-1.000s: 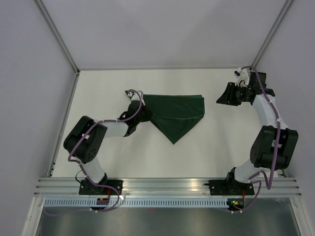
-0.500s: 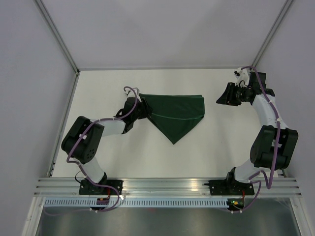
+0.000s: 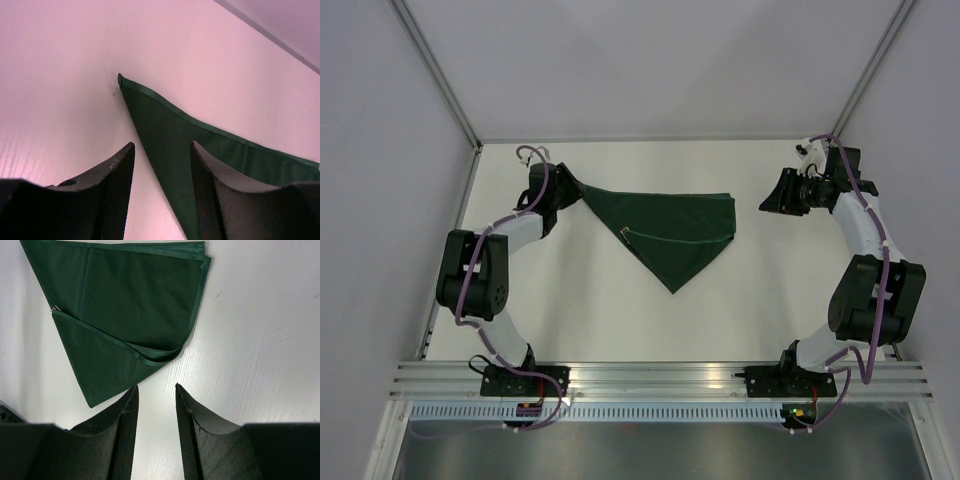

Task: Fold the napkin, place the utensils inside, and roll it up
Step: Fold the napkin

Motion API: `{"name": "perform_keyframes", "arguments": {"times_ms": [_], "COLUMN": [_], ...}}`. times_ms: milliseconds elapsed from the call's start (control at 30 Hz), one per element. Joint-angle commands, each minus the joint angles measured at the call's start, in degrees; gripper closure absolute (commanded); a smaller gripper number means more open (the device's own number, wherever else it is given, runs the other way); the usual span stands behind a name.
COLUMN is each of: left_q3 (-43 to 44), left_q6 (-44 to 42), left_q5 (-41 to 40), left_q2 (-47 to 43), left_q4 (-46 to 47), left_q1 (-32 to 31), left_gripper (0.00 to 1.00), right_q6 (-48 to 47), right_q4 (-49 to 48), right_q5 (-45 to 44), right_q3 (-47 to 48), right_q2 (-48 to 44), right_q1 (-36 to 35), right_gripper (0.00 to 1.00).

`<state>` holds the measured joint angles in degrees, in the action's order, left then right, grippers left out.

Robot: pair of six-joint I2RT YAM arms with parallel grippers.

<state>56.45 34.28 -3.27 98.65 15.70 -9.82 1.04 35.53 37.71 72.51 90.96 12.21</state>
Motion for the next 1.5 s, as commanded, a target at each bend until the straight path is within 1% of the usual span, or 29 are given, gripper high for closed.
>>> {"name": "perform_keyframes", "arguments": {"times_ms": [0, 133, 233, 333, 600, 667, 767, 833, 867, 967, 1000, 1033, 1133, 1167, 1267, 1467], "left_q3": [5.4, 11.5, 13.7, 14.0, 16.2, 16.9, 17.4, 17.9, 18.1, 18.8, 19.0, 19.0, 19.0, 18.6, 16.4, 9.2], "left_q6": [2.5, 2.9, 4.3, 6.0, 7.7, 8.0, 8.0, 7.8, 7.7, 7.3, 6.9, 6.7, 5.4, 4.9, 3.2, 0.9], "left_q5": [4.5, 5.4, 5.1, 5.0, 3.6, 3.5, 3.5, 3.5, 3.5, 3.5, 3.5, 3.5, 5.3, 6.0, 9.4, 19.1], "left_q2": [5.8, 11.5, 14.8, 16.7, 20.7, 21.3, 21.6, 21.8, 21.9, 22.1, 22.1, 22.1, 21.8, 21.6, 19.8, 14.5], "left_q4": [-3.2, -5.4, -6.5, -5.3, -6.1, -6.6, -6.7, -6.8, -7.1, -7.1, -7.1, -7.0, -5.6, -4.6, 1.0, 15.3], "left_q1": [0.9, 1.6, 1.8, 2.0, 2.3, 2.4, 2.5, 2.9, 3.0, 3.4, 3.4, 3.5, 3.8, 3.8, 3.8, 3.7], "left_gripper": [0.47, 0.47, 0.47, 0.47, 0.48, 0.49, 0.53, 0.58, 0.62, 0.67, 0.71, 0.74, 0.84, 0.87, 0.98, 0.98], "right_q6": [-0.6, -0.5, -0.5, -0.5, -0.6, -0.5, -0.5, -0.5, -0.5, -0.5, -0.6, -0.5, -0.5, -0.6, -0.5, -0.5], "right_q4": [-1.1, -1.1, -1.1, -1.2, -1.3, -1.3, -1.3, -1.3, -1.3, -1.3, -1.3, -1.3, -1.4, -1.3, -1.5, -1.7], "right_q5": [1.1, 1.0, 1.0, 1.1, 1.3, 1.3, 1.2, 1.2, 1.1, 1.0, 1.0, 1.0, 0.9, 0.7, 0.5, -0.5], "right_q3": [0.2, 0.0, 0.0, 0.1, -0.2, -0.2, -0.2, -0.2, -0.2, -0.2, -0.2, -0.2, -0.2, -0.2, -0.2, -0.4], "right_q2": [0.4, 0.4, 0.5, 0.7, 0.9, 1.0, 1.2, 1.2, 1.2, 1.4, 1.5, 1.5, 1.6, 1.7, 1.8, 1.9], "right_q1": [-0.3, -0.4, -0.5, -0.5, -0.5, -0.5, -0.5, -0.5, -0.6, -0.6, -0.7, -0.8, -1.0, -1.0, -1.3, -1.7], "right_gripper": [0.59, 0.59, 0.59, 0.59, 0.59, 0.60, 0.60, 0.60, 0.60, 0.61, 0.61, 0.61, 0.61, 0.61, 0.61, 0.61]}}
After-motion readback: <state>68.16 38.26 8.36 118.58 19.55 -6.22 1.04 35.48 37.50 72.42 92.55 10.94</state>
